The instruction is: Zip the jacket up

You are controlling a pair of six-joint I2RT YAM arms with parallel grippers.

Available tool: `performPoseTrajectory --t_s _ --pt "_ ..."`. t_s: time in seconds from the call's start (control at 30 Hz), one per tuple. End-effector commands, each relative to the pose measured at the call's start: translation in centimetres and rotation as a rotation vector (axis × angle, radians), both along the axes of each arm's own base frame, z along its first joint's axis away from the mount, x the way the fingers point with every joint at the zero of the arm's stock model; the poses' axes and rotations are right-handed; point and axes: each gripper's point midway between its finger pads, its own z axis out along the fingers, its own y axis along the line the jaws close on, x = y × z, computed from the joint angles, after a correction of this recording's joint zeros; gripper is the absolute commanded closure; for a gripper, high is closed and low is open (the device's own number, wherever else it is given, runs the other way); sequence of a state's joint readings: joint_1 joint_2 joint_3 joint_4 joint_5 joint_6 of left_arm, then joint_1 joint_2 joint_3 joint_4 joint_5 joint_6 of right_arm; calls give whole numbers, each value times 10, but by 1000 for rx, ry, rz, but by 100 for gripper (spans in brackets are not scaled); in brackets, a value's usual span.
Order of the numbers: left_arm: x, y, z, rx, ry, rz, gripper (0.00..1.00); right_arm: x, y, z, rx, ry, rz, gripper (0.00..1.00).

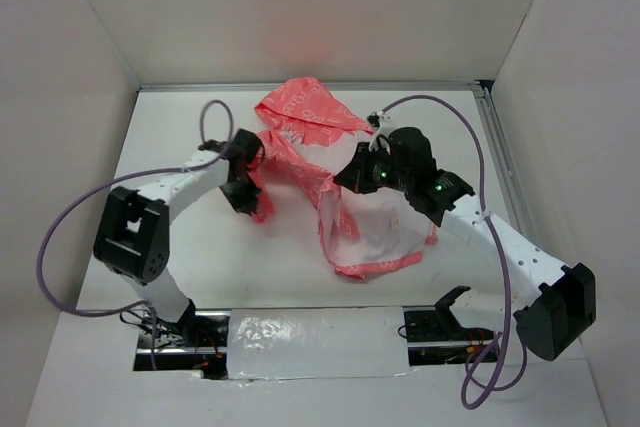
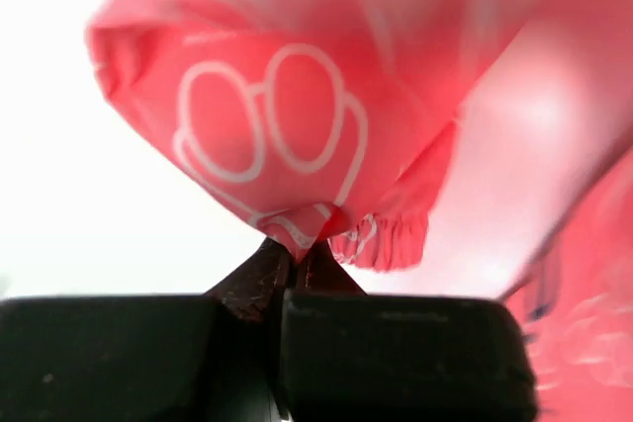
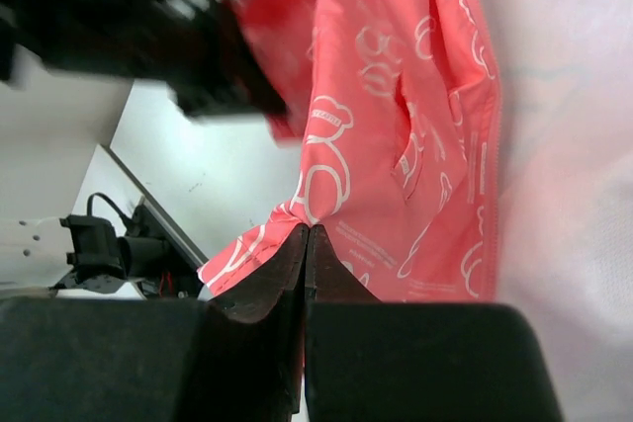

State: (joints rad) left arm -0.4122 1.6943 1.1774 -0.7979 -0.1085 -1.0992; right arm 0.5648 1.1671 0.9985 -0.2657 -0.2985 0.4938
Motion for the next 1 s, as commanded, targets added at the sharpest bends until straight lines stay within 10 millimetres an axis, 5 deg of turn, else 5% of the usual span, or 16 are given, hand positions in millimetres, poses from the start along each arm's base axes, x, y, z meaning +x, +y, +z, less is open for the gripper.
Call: performPoseTrajectory --t_s 0.0,0.07,0.13,0.17,0.23,0.43,0.5,0.53,0.63,0.67,0.7,0.8,0.83,0.87,0.93,0.97 --pt "6 92 67 233 -108 253 100 -6 2 9 12 -56 24 100" --pt "16 124 94 234 -168 351 100 -12 10 2 0 -36 54 100" --pt "23 152 113 224 -229 423 90 -23 22 -8 -6 -16 108 100" --pt "26 159 118 224 -245 401 54 -27 29 -10 -5 -19 132 100" --pt "38 175 129 186 -299 398 1 -43 47 -23 -38 5 210 100" --pt "36 186 137 74 -330 442 1 -90 115 -69 -146 96 431 99" --pt "41 178 147 19 -398 392 1 -114 147 -80 -158 123 531 90" --pt "42 174 150 6 -420 354 1 -125 156 -84 -164 135 580 81" --pt "46 158 166 -52 -524 259 1 -141 173 -93 -204 146 618 27" --pt "45 151 172 -55 -557 225 1 -134 170 -93 -217 138 572 7" --pt "42 137 173 -87 -575 176 1 -127 164 -82 -193 121 531 0" --pt "36 113 159 -136 -561 89 1 -92 130 -77 -151 125 371 0" --pt "38 98 161 -182 -584 35 1 -85 114 -55 -93 99 321 0" --pt "31 78 147 -214 -556 -33 1 -66 85 -67 -105 120 219 0" --pt "28 48 139 -263 -565 -149 1 -52 45 -49 -72 95 85 0" --pt "21 36 127 -289 -533 -185 1 -48 24 -59 -88 113 13 0"
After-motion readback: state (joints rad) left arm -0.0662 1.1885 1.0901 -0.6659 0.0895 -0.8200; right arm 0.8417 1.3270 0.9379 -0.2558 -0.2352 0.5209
